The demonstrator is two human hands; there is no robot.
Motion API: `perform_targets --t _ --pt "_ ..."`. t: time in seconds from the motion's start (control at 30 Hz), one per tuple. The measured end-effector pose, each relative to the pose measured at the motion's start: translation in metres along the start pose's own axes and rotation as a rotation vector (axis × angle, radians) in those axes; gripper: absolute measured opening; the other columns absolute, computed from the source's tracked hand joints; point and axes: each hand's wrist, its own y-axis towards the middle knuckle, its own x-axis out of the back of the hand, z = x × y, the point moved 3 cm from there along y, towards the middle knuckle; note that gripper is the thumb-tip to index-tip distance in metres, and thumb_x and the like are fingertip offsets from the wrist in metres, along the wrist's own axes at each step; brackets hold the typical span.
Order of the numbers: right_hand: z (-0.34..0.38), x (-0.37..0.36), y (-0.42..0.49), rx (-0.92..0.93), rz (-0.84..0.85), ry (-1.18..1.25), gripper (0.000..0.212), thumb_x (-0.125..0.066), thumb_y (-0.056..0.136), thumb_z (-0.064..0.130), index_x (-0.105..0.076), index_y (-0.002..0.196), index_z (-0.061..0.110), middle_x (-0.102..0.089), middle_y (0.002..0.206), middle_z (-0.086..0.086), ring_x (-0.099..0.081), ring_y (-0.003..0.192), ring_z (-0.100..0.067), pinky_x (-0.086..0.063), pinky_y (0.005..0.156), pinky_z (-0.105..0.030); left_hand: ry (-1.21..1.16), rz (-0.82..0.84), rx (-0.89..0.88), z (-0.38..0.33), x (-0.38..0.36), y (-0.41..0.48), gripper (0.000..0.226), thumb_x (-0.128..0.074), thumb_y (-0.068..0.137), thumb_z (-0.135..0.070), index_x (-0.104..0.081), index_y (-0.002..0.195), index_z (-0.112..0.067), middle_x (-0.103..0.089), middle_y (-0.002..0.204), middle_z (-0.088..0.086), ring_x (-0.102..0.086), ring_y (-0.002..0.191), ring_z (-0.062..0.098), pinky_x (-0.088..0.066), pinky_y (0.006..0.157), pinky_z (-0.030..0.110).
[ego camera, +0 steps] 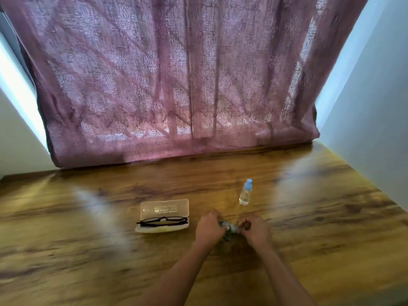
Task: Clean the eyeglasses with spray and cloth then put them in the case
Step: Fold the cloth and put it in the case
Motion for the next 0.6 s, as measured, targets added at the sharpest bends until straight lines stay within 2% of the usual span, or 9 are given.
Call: perform_targets --t 0.07,0.13,0.27,0.37,0.43,0.47,0.53,0.6 --pt "-0.001 0.000 0.002 0.005 0.001 0.033 0.015 -0.074 0.074 0.016 -0.064 0.067 0.026 -0.068 0.081 0.006 -0.063 0.079 -0.010 -0.041 0.067 -0.017 -0.023 -0.008 0.011 0.001 0.000 0.001 0.018 -0.066 0.078 -0.020 -0.067 0.096 -0.020 -0.070 0.099 0.001 -0.063 0.090 0.015 -0.055 0.080 0.031" --pt "0.001 0.003 0.003 0.022 0.025 0.071 0.023 -0.072 0.075 0.017 -0.059 0.061 0.030 -0.064 0.074 0.010 -0.058 0.072 -0.005 -0.040 0.061 -0.016 -0.059 -0.011 0.019 0.004 0.004 0.001 0.012 -0.064 0.079 -0.015 -0.069 0.090 -0.019 -0.070 0.095 0.000 -0.064 0.086 0.012 -0.056 0.078 0.029" --pt "0.022 0.021 0.008 0.124 0.089 0.289 0.018 -0.072 0.075 0.012 -0.063 0.066 0.024 -0.065 0.073 0.009 -0.059 0.074 -0.007 -0.041 0.063 -0.014 -0.107 -0.025 0.030 0.010 0.022 0.003 0.014 -0.061 0.083 -0.012 -0.069 0.095 -0.014 -0.068 0.096 0.001 -0.062 0.090 0.014 -0.052 0.078 0.026" --pt "0.053 0.041 0.010 0.226 0.120 0.419 0.015 -0.070 0.078 0.008 -0.062 0.070 0.018 -0.066 0.073 0.002 -0.060 0.072 -0.011 -0.047 0.063 -0.017 -0.205 -0.002 0.016 0.006 0.044 0.000 0.009 -0.062 0.083 -0.010 -0.066 0.087 -0.016 -0.064 0.088 0.000 -0.059 0.089 0.016 -0.049 0.079 0.028" --pt "0.076 0.053 0.007 0.297 0.148 0.524 0.018 -0.069 0.078 0.003 -0.061 0.068 0.015 -0.064 0.068 -0.002 -0.060 0.066 -0.014 -0.051 0.057 -0.018 -0.206 -0.019 -0.045 0.000 0.062 -0.001 0.012 -0.065 0.079 -0.009 -0.063 0.082 -0.021 -0.063 0.086 0.002 -0.059 0.088 0.018 -0.047 0.079 0.031" --pt "0.088 0.060 0.005 0.340 0.146 0.557 0.018 -0.068 0.078 0.001 -0.061 0.068 0.014 -0.064 0.067 -0.003 -0.059 0.064 -0.014 -0.052 0.055 -0.017 -0.234 -0.011 -0.082 -0.003 0.072 -0.002 0.015 -0.064 0.079 -0.007 -0.062 0.084 -0.021 -0.063 0.087 0.002 -0.059 0.087 0.018 -0.047 0.079 0.032" --pt "0.110 0.073 -0.003 0.413 0.135 0.610 0.017 -0.068 0.079 0.001 -0.064 0.069 0.014 -0.065 0.067 -0.002 -0.060 0.061 -0.011 -0.053 0.054 -0.016 -0.477 0.068 -0.159 -0.013 0.090 -0.010 0.023 -0.056 0.083 0.000 -0.059 0.098 -0.017 -0.063 0.096 0.003 -0.058 0.091 0.015 -0.047 0.082 0.029" --pt "0.129 0.087 -0.011 0.482 0.105 0.590 0.011 -0.069 0.079 0.005 -0.068 0.074 0.015 -0.067 0.070 0.002 -0.062 0.060 -0.006 -0.053 0.054 -0.015 -0.706 0.139 -0.227 -0.023 0.111 -0.021 0.022 -0.051 0.090 -0.011 -0.057 0.110 -0.016 -0.063 0.105 -0.001 -0.059 0.098 0.014 -0.043 0.086 0.028"
